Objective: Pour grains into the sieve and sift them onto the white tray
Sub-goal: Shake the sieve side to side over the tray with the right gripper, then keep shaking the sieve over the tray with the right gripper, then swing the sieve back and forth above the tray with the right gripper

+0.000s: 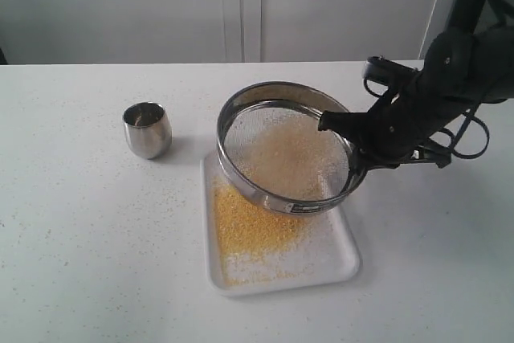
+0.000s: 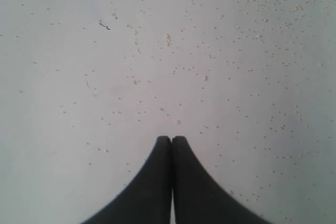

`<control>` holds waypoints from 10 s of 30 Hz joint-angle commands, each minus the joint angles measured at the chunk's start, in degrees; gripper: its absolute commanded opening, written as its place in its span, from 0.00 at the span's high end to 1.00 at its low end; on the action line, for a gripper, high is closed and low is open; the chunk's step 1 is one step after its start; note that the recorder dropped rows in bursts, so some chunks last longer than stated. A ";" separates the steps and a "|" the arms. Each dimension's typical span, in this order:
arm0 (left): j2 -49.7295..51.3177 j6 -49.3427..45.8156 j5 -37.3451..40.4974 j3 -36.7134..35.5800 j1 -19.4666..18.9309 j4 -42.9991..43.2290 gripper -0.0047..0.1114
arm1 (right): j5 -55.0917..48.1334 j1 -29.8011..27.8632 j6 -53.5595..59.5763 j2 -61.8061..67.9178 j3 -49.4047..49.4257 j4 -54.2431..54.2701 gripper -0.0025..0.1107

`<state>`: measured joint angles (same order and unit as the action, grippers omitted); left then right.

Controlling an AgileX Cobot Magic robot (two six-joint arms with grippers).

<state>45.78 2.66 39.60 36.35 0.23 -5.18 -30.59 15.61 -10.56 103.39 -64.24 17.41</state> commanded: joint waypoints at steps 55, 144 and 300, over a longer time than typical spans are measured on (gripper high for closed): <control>-0.46 -0.04 0.48 -0.40 -0.10 -0.55 0.96 | -12.67 7.46 -6.61 2.15 -9.17 -17.41 0.98; -0.46 0.06 0.48 -0.40 -0.10 -0.55 0.96 | -15.40 8.66 0.43 2.08 -7.18 -13.94 0.98; -0.46 0.07 0.25 -0.40 -0.10 -0.55 0.96 | -10.80 10.02 -5.74 -1.88 -7.05 -14.13 0.98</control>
<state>45.78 2.66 39.26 36.35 0.23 -5.18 -47.92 25.68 -15.79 103.63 -71.18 4.96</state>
